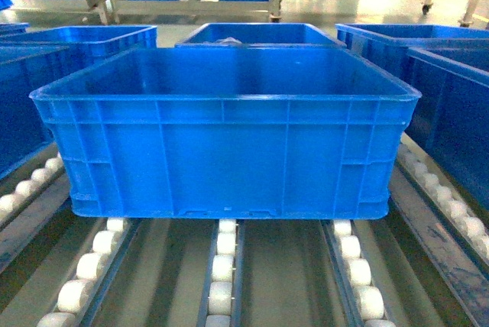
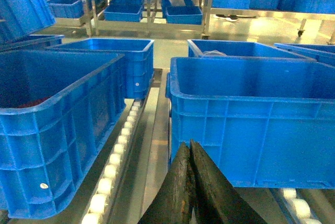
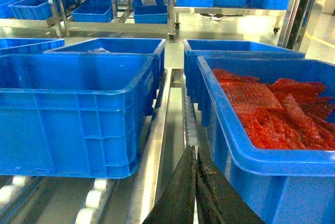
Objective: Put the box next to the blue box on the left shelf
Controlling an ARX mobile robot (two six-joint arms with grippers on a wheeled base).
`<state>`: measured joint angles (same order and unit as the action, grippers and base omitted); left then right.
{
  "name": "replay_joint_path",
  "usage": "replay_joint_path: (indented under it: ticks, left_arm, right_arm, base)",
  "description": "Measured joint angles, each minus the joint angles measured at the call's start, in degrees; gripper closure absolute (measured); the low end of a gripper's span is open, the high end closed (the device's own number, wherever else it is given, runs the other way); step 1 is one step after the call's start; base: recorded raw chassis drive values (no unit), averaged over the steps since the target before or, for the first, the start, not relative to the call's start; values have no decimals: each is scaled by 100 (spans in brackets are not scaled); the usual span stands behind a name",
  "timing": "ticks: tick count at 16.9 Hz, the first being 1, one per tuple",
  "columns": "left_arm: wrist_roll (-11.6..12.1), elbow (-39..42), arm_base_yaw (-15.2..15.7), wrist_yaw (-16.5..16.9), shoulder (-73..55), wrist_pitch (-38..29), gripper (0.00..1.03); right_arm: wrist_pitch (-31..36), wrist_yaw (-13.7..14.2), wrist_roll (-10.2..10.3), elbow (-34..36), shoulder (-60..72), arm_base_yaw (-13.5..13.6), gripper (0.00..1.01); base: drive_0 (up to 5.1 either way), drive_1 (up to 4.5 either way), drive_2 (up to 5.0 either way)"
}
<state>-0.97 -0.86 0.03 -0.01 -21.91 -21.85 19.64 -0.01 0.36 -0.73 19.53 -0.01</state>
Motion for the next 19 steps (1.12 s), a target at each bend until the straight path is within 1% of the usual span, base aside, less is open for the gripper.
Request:
replay_joint_path:
  ticks: [3, 7, 8, 9, 10, 11, 14, 15, 17, 18, 19]
  left_arm:
    - [0, 0, 0, -2, 535, 525, 101]
    - [0, 0, 0, 0, 1036, 1029, 101]
    - [0, 0, 0, 0, 1130, 1123, 101]
    - [0, 0, 0, -11, 1233, 1239, 101]
    - [2, -4, 0, 9, 1773, 2061, 101]
    - [2, -4, 0, -13, 2135, 2179, 101]
    - [7, -4, 0, 0, 2129, 2208, 101]
    - [2, -4, 0, 0, 2129, 2218, 101]
    - [4, -4, 0, 0, 2129, 2221, 76]
    - [7, -4, 0, 0, 2129, 2221, 64]
    - [7, -4, 0, 0, 2129, 2221, 49]
  right_arm:
    - [-483, 0, 0, 0, -481, 0, 99]
    - [-918, -2, 0, 0, -914, 0, 99]
    - [-1152, 0, 2, -2, -1080, 0, 99]
    - [-1998, -9, -2, -2, -1698, 0, 99]
    - [-1871, -7, -2, -11, -1919, 0, 99]
    - [-2024, -4, -2, -2, -1923, -2, 99]
    - [-1987, -2, -2, -2, -1923, 0, 99]
    - [-1989, -2, -7, -2, -1923, 0, 90]
    - [-1991, -2, -7, -2, -1923, 0, 64]
    - [-1991, -2, -7, -2, -1923, 0, 49]
    - [-1991, -2, -7, -2, -1923, 0, 36]
  base:
    - [0, 0, 0]
    - [0, 0, 0]
    - [0, 0, 0]
    - [0, 0, 0]
    - [0, 0, 0]
    - [0, 0, 0]
    - [0, 0, 0]
    - [0, 0, 0]
    - [0, 0, 0]
    - [0, 0, 0]
    - [0, 0, 0]
